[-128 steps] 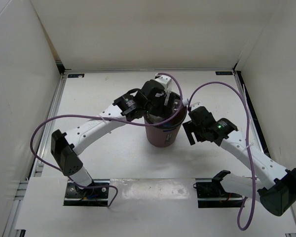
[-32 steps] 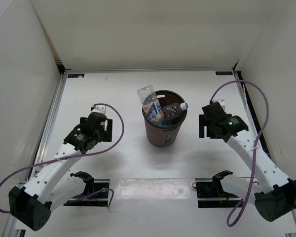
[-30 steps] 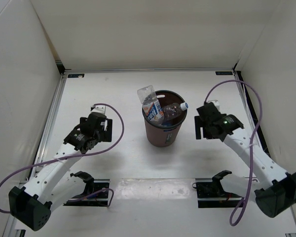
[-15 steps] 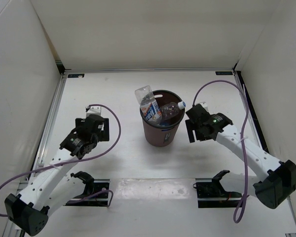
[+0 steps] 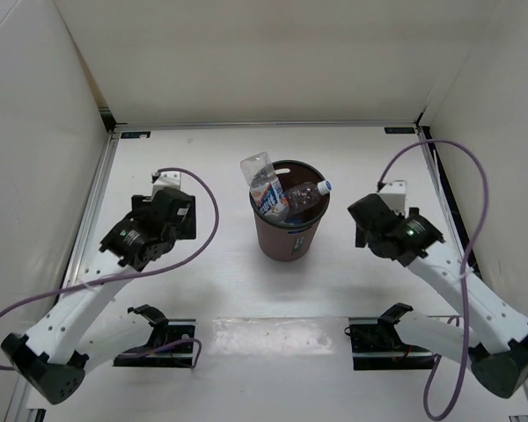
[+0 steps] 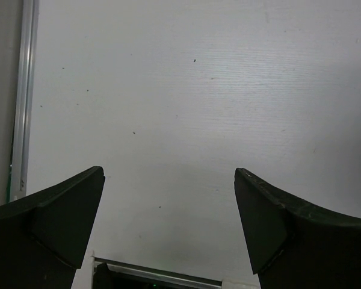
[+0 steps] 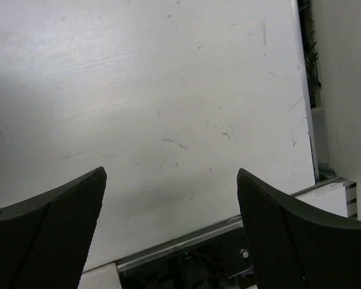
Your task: Put the plastic bottles in the bin
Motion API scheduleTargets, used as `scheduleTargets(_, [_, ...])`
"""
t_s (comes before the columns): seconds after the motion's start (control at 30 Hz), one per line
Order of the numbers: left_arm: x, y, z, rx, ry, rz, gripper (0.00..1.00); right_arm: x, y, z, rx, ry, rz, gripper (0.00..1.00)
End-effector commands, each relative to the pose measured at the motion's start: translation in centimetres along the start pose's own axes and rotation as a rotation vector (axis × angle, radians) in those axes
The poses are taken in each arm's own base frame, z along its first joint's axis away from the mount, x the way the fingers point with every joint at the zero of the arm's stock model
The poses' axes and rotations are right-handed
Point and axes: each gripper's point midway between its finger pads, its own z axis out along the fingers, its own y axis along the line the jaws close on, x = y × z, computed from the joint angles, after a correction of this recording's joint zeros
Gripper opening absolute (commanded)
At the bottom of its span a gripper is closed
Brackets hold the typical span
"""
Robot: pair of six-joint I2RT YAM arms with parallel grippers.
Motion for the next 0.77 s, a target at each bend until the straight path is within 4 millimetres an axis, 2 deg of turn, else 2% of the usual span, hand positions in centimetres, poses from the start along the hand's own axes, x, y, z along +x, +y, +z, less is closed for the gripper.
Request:
scheduleTargets(0.0, [-0.8, 2.6, -2.3, -0.030, -0.098, -0.053, 1.00, -1.7, -3.7, -2.0, 0.097, -0.129, 0.187, 0.90])
scheduleTargets(0.03, [-1.4, 3.7, -3.9, -0.002, -0.178, -0.096, 1.00, -1.9, -3.9, -2.3, 0.087, -0.148, 0.203, 0.90])
scheduleTargets(0.07, [-1.2, 3.8, -3.9, 0.009, -0.199, -0.078, 1.00, -1.8, -4.5, -3.1, 0.062, -0.183, 0.249, 0.90])
scheduleTargets(0.1, [-1.9, 3.7, -4.0, 0.024, -0.245, -0.104, 1.00, -1.8, -4.6, -3.3, 0.062, -0.214, 0.233, 0.90])
scheduleTargets(0.13, [-2.1, 4.5, -4.8, 0.024, -0.289, -0.129, 1.00, -1.8, -4.9, -4.1, 0.029, -0.253, 0.308, 0.90])
scheduleTargets(0.23, [-1.9, 5.9, -5.0, -0.044, -0.286, -0.131, 1.00, -1.3, -5.5, -5.2, -0.010, -0.329, 0.323, 0.90])
scheduleTargets(0.27, [-1.9, 6.0, -5.1, -0.051, -0.286, -0.152, 1.00, -1.5, -6.0, -5.6, -0.025, -0.369, 0.394, 0.90])
scheduleTargets(0.3, [-1.8, 6.1, -5.1, -0.058, -0.278, -0.152, 1.00, -0.6, -6.8, -5.9, -0.044, -0.382, 0.410, 0.90])
scheduleTargets(0.33, [-1.8, 5.9, -5.1, -0.048, -0.273, -0.153, 1.00, -0.5, -6.5, -6.2, -0.089, -0.403, 0.408, 0.90])
scheduleTargets(0.37, [-1.8, 5.7, -5.1, -0.033, -0.276, -0.147, 1.00, 0.3, -7.2, -6.0, -0.125, -0.401, 0.487, 0.90])
scheduleTargets(0.43, [-1.8, 5.3, -5.0, -0.015, -0.272, -0.140, 1.00, 0.8, -7.4, -5.9, -0.196, -0.408, 0.557, 0.90])
scheduleTargets(0.47, [-1.8, 5.0, -5.0, -0.004, -0.268, -0.138, 1.00, 1.2, -6.3, -5.6, -0.264, -0.408, 0.530, 0.90])
scheduleTargets(0.5, [-1.8, 5.0, -5.0, -0.001, -0.265, -0.140, 1.00, 1.5, -6.7, -5.6, -0.325, -0.409, 0.553, 0.90])
scheduleTargets(0.53, [-1.8, 5.0, -5.1, 0.001, -0.266, -0.142, 1.00, 1.4, -5.6, -5.9, -0.386, -0.398, 0.580, 0.90])
scheduleTargets(0.57, [-1.6, 4.9, -5.1, 0.011, -0.258, -0.141, 1.00, 1.6, -5.4, -5.8, -0.417, -0.406, 0.545, 0.90])
scheduleTargets(0.73, [-1.3, 5.1, -5.3, 0.013, -0.261, -0.153, 1.00, 1.4, -6.1, -5.7, -0.375, -0.431, 0.555, 0.90])
